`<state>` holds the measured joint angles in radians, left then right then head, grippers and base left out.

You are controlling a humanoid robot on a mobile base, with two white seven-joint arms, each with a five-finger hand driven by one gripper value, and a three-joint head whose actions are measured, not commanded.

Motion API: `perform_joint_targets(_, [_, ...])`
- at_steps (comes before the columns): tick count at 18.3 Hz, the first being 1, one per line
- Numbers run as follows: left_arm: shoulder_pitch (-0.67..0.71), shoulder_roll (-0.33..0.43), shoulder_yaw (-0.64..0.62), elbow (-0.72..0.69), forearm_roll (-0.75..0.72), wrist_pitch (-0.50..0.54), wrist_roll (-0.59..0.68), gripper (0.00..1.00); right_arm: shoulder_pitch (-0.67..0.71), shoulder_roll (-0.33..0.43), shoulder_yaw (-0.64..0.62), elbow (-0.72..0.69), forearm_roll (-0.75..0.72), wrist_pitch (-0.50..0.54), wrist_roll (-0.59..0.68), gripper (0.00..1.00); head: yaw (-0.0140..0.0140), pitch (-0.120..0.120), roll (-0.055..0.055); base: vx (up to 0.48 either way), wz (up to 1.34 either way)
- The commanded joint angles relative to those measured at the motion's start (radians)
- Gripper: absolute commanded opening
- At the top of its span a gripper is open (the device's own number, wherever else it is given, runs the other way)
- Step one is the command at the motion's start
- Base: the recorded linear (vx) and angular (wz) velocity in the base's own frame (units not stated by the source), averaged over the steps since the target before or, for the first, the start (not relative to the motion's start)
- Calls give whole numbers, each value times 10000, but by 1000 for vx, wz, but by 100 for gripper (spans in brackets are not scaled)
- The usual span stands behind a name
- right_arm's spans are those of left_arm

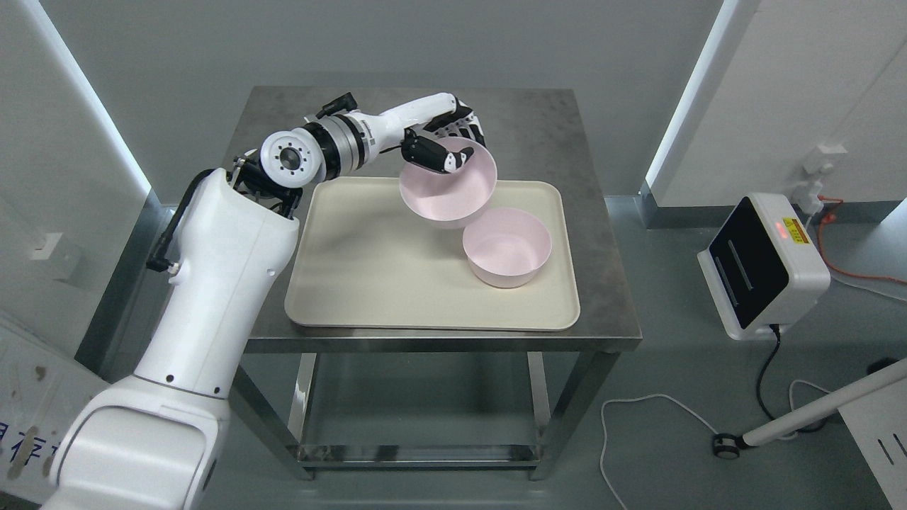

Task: Stack pink IKEA bowls on left shelf middle
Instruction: 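Lift the pink bowl and lower it into the other pink bowl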

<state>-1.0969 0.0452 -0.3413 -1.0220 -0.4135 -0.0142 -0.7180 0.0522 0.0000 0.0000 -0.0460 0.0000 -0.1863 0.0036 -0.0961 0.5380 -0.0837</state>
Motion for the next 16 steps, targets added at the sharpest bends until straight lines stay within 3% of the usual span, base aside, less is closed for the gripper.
perform_joint_targets(1, [-260, -278, -4376, 34, 1143, 20, 597, 2, 0, -175, -92, 0, 77, 7, -5, 100, 0, 0, 0, 0, 0])
perform_joint_targets(6, [-291, -278, -4840, 233, 1389, 372, 1336, 2, 0, -175, -92, 0, 77, 7, -5, 100, 0, 0, 0, 0, 0])
perform_joint_targets(16, [-887, -278, -3737, 817, 944, 372, 1320, 3, 0, -175, -92, 0, 77, 7, -5, 100, 0, 0, 0, 0, 0])
